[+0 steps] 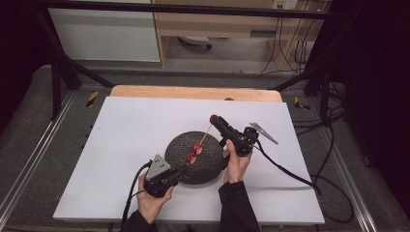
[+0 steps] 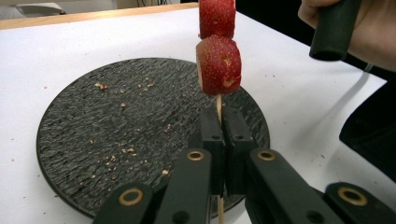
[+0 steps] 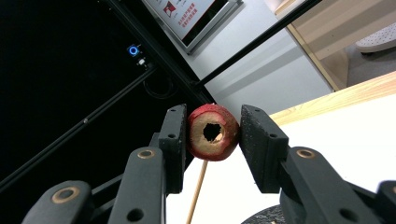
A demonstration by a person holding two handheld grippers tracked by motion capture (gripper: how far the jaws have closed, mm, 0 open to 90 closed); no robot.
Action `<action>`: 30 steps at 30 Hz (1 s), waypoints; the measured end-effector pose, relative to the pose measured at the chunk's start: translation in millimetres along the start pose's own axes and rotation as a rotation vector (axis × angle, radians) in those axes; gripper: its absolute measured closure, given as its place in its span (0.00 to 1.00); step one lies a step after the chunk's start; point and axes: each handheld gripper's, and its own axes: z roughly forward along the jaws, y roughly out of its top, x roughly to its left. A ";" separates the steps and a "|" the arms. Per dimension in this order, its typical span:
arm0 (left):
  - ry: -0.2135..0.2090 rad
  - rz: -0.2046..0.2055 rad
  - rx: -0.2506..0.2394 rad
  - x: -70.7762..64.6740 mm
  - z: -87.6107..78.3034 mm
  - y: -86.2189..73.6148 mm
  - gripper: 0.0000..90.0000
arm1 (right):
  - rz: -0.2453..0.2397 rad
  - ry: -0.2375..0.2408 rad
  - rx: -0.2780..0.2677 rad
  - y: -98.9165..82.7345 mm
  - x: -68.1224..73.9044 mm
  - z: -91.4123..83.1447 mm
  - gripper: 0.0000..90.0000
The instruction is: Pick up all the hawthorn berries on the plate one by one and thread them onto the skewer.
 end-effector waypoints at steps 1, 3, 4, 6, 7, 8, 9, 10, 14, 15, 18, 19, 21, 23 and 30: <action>0.003 -0.004 -0.005 -0.7 0.8 0.6 0.98 | 0.000 0.000 0.000 -0.3 -0.1 0.0 0.70; 0.004 -0.008 -0.008 -1.9 2.2 1.6 0.98 | 0.003 0.004 0.000 -1.0 -0.1 0.2 0.70; 0.004 -0.007 -0.009 -2.4 2.9 2.1 0.98 | 0.005 0.004 0.000 -1.3 -0.2 0.3 0.70; 0.008 -0.007 -0.014 -3.5 4.5 3.2 0.98 | 0.009 0.006 0.001 -1.9 0.2 0.1 0.70; 0.007 -0.010 -0.015 -3.7 5.1 3.9 0.98 | 0.012 0.006 0.002 -2.2 0.6 -0.1 0.70; 0.008 -0.009 -0.017 -3.8 5.7 4.7 0.98 | 0.008 0.006 0.002 -2.6 0.4 -0.1 0.70; 0.008 -0.012 -0.020 -3.9 6.2 5.5 0.98 | 0.009 0.007 0.002 -2.9 0.5 -0.1 0.70; 0.007 -0.014 -0.021 -4.1 6.8 6.2 0.98 | 0.007 0.007 0.003 -3.3 0.4 -0.2 0.70; 0.009 -0.014 -0.022 -4.9 9.2 7.9 0.98 | 0.015 0.008 0.004 -4.9 0.7 0.0 0.70; 0.009 -0.014 -0.020 -4.8 9.7 8.2 0.98 | 0.014 0.008 0.005 -5.2 0.5 0.1 0.70; 0.010 -0.017 -0.022 -3.4 10.9 9.4 0.98 | 0.014 0.010 0.011 -6.1 0.6 -0.2 0.70; 0.011 -0.019 -0.023 -3.1 11.3 9.9 0.98 | 0.016 0.009 0.013 -6.5 0.8 -0.3 0.70; 0.013 -0.018 -0.023 -2.7 12.0 11.5 0.98 | 0.017 0.012 0.016 -7.5 0.7 -0.2 0.70; 0.013 -0.019 -0.026 -2.5 13.0 13.5 0.98 | 0.017 0.011 0.018 -8.4 0.8 -0.3 0.70; 0.010 -0.023 -0.030 -2.6 18.1 20.2 0.98 | 0.010 0.013 0.033 -10.6 1.4 -1.4 0.70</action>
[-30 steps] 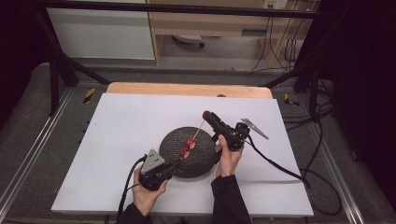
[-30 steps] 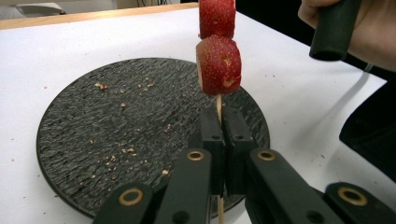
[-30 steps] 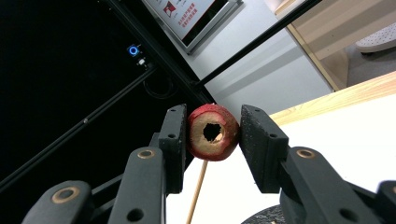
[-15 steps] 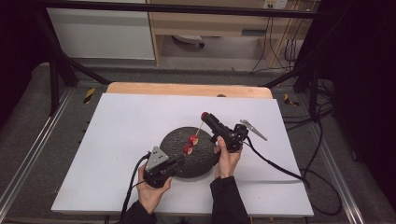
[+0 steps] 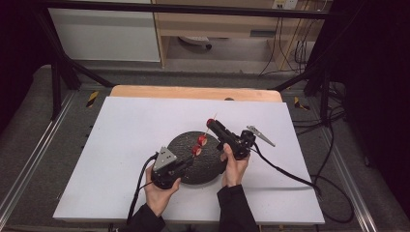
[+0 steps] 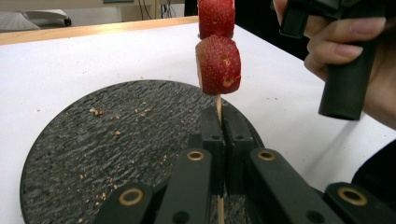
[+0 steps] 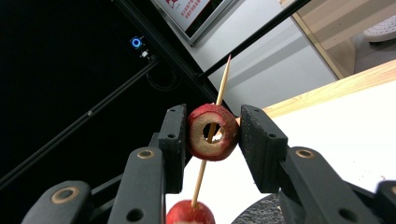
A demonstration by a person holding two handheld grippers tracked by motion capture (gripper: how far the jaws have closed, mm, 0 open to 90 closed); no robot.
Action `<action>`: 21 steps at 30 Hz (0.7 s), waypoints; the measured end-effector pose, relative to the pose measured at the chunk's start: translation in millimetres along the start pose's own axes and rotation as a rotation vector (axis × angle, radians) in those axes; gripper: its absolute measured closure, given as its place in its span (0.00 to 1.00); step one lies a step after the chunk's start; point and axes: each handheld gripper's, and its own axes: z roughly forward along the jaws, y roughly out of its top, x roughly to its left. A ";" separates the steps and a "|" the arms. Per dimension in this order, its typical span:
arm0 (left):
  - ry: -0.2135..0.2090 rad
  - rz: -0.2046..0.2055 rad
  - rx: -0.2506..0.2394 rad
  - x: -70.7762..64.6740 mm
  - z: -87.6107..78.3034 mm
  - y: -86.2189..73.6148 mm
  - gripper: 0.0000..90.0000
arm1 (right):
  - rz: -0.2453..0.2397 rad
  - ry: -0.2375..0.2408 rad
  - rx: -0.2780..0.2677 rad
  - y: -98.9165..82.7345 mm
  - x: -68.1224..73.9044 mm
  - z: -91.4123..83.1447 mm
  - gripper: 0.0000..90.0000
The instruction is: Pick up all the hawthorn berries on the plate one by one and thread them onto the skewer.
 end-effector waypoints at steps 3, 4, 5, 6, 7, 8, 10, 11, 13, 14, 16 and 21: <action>-0.002 -0.001 -0.003 0.1 2.3 2.6 0.98 | 0.001 0.003 0.006 -1.0 0.3 -0.3 0.70; -0.003 -0.004 -0.005 0.2 3.4 3.4 0.98 | -0.002 0.000 0.009 -0.9 0.3 -0.5 0.70; -0.005 -0.008 -0.007 0.0 4.3 3.8 0.98 | -0.003 -0.001 0.012 -0.6 0.6 -1.0 0.70; -0.006 -0.005 -0.008 0.0 5.0 4.3 0.98 | -0.006 0.000 0.013 -0.5 0.8 -1.5 0.70; -0.007 -0.007 -0.007 -0.2 5.6 5.0 0.98 | -0.009 0.001 0.014 -0.7 1.0 -1.9 0.70; -0.009 -0.007 -0.008 -0.5 6.1 5.6 0.98 | -0.009 0.001 0.017 -1.1 1.3 -2.2 0.70; -0.009 -0.006 -0.009 -0.9 7.7 7.3 0.98 | -0.013 0.002 0.020 -1.7 1.4 -2.6 0.70; -0.011 -0.008 -0.008 -0.9 8.9 8.0 0.98 | -0.014 0.000 0.021 -1.8 1.7 -3.1 0.70; -0.011 -0.005 -0.008 -0.8 9.4 8.9 0.98 | -0.022 0.002 0.023 -2.1 2.1 -4.1 0.70; -0.011 -0.005 -0.008 -0.6 9.4 9.2 0.98 | -0.021 0.002 0.024 -2.2 2.5 -4.4 0.70; -0.012 -0.005 -0.007 0.0 9.5 9.0 0.98 | -0.021 0.004 0.026 -2.6 2.4 -4.2 0.70; -0.014 -0.008 -0.005 1.4 10.0 7.8 0.98 | -0.038 0.001 0.050 -2.7 1.8 -4.1 0.69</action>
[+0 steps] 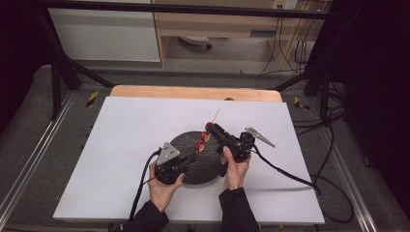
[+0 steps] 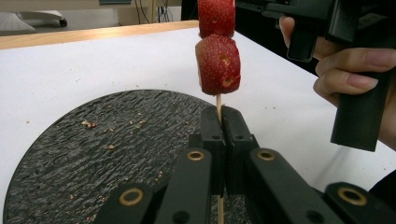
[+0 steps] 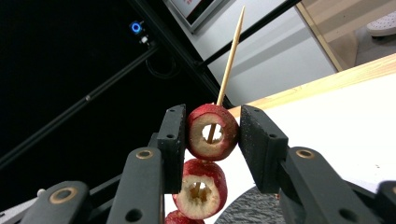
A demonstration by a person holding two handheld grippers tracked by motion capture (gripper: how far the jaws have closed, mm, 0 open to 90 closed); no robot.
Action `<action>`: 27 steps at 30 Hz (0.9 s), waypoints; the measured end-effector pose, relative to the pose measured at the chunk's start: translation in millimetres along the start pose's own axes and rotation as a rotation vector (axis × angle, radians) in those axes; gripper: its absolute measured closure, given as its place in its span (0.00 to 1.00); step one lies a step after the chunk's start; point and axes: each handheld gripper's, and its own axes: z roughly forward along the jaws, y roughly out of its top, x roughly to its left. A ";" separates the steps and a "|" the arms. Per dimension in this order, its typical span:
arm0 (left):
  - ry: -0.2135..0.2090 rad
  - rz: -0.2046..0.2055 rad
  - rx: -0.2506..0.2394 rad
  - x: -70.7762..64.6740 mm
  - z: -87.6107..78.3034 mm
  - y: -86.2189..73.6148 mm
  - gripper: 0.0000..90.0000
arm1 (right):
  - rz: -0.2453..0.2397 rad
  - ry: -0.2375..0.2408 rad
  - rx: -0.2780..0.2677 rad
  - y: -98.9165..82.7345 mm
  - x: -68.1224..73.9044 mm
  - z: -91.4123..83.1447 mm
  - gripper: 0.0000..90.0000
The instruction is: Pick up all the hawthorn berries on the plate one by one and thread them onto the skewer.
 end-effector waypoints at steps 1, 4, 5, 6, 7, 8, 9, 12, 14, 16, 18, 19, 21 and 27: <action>-0.001 -0.001 0.001 0.0 -0.2 -0.3 0.98 | -0.007 -0.002 0.006 0.8 -0.1 -0.4 0.69; -0.002 0.001 0.004 1.4 -1.5 -1.7 0.98 | -0.032 -0.002 0.030 3.7 -0.6 -2.0 0.62; -0.003 -0.001 0.006 2.3 -2.3 -2.2 0.98 | -0.035 -0.005 0.036 4.2 0.0 -2.8 0.61; -0.001 -0.002 0.008 3.7 -3.5 -2.9 0.98 | -0.053 -0.010 0.039 4.9 -0.3 -3.6 0.59; 0.000 -0.003 0.010 5.0 -4.6 -3.7 0.98 | -0.062 -0.013 0.049 5.7 0.0 -4.6 0.57; 0.003 0.001 0.011 6.4 -5.7 -4.1 0.98 | -0.077 -0.015 0.058 6.5 -0.3 -5.4 0.55; 0.005 -0.001 0.013 8.1 -7.2 -4.8 0.98 | -0.085 -0.017 0.060 7.1 -0.3 -5.9 0.52; 0.010 -0.010 0.013 13.6 -11.9 -6.2 0.98 | -0.111 -0.014 0.095 10.2 -1.2 -8.6 0.44; 0.014 -0.013 0.018 17.1 -14.7 -7.4 0.98 | -0.156 -0.023 0.123 12.4 -2.0 -11.2 0.38; 0.015 -0.016 0.024 20.1 -17.3 -8.8 0.98 | -0.185 -0.026 0.148 13.3 -2.2 -13.1 0.31; 0.019 -0.015 0.030 23.0 -20.1 -9.9 0.98 | -0.218 -0.032 0.172 14.2 -3.8 -15.3 0.24; 0.018 -0.016 0.037 24.4 -21.2 -10.4 0.98 | -0.230 -0.040 0.191 14.6 -5.0 -16.2 0.21; 0.020 -0.016 0.044 26.4 -23.4 -11.5 0.98 | -0.259 -0.060 0.231 15.2 -7.5 -18.4 0.14; 0.001 -0.014 0.068 31.5 -28.6 -12.7 0.98 | -0.354 -0.095 0.339 14.2 -15.8 -28.4 0.05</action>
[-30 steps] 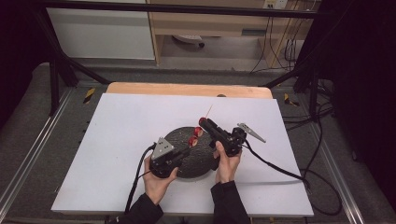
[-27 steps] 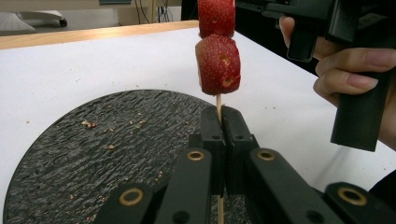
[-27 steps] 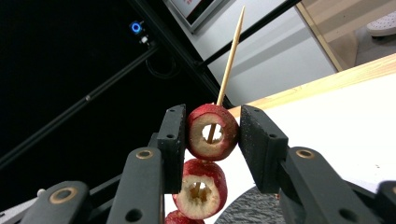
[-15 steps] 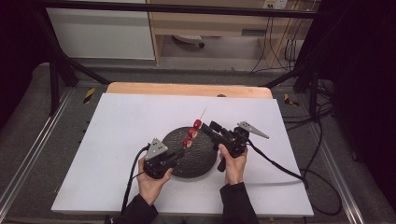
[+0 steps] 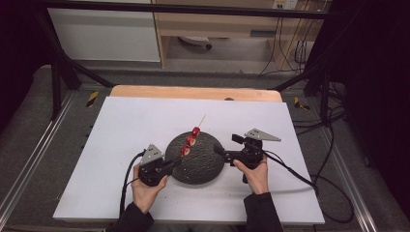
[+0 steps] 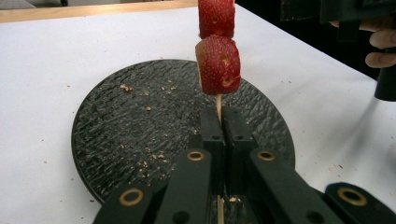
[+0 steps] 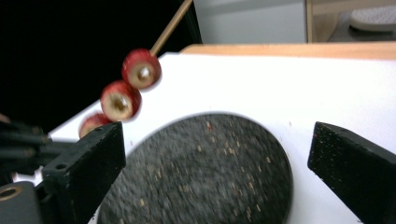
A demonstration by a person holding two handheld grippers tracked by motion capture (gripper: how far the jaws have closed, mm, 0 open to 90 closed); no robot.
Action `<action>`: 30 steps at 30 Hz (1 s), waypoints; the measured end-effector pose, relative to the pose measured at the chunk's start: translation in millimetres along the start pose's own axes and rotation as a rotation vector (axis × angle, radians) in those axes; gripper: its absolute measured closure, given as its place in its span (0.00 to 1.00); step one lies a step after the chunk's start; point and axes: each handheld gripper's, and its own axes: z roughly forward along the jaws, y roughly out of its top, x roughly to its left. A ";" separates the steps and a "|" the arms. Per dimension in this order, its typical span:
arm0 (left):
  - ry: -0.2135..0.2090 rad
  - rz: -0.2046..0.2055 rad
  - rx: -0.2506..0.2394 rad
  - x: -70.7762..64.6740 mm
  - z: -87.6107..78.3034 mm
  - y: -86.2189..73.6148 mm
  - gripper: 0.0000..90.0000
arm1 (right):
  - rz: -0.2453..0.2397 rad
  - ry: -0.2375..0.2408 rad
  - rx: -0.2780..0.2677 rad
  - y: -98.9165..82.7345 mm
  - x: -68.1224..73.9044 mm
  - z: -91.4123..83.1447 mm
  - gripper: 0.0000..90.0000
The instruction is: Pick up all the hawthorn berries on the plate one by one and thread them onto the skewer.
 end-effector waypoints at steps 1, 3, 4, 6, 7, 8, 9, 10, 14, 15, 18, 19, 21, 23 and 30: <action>0.001 0.003 0.004 0.5 -0.8 0.0 0.98 | -0.006 -0.002 0.019 -1.5 -1.2 -1.6 0.05; -0.001 0.005 0.012 1.7 -2.6 0.1 0.98 | -0.039 -0.014 0.067 -4.7 -3.8 -4.3 0.03; 0.000 0.007 0.015 2.1 -3.4 0.2 0.98 | -0.055 -0.020 0.087 -6.2 -5.1 -5.0 0.02; -0.001 0.012 0.022 3.4 -5.5 0.9 0.98 | -0.082 -0.027 0.129 -8.7 -6.8 -6.3 0.01; 0.001 0.014 0.026 4.2 -6.9 1.5 0.98 | -0.093 -0.029 0.149 -10.5 -7.1 -7.2 0.01; 0.001 0.016 0.029 4.7 -7.7 2.0 0.98 | -0.115 -0.031 0.169 -13.0 -8.4 -8.4 0.01; 0.004 0.022 0.036 5.7 -8.9 3.1 0.98 | -0.118 -0.035 0.179 -14.7 -8.7 -9.1 0.01; 0.004 0.024 0.042 6.6 -9.7 4.0 0.98 | -0.132 -0.038 0.192 -17.4 -10.3 -10.5 0.01; 0.015 0.039 0.062 10.7 -13.1 7.4 0.98 | -0.147 -0.053 0.222 -25.8 -15.2 -15.6 0.01; 0.018 0.045 0.066 11.9 -14.0 8.3 0.98 | -0.155 -0.056 0.231 -27.6 -16.6 -17.0 0.01; 0.023 0.046 0.077 15.2 -16.1 10.8 0.98 | -0.176 -0.062 0.247 -32.1 -21.2 -21.6 0.01; 0.024 0.046 0.080 15.9 -16.4 11.7 0.98 | -0.175 -0.065 0.251 -33.8 -22.5 -23.3 0.01; 0.028 0.051 0.087 17.3 -17.0 13.3 0.98 | -0.179 -0.057 0.259 -37.1 -26.0 -26.8 0.01; 0.028 0.055 0.094 18.3 -16.9 15.3 0.98 | -0.182 -0.057 0.268 -40.5 -28.8 -30.5 0.01; 0.025 0.083 0.131 15.9 -13.0 22.5 0.98 | -0.185 -0.071 0.289 -52.8 -38.6 -44.8 0.01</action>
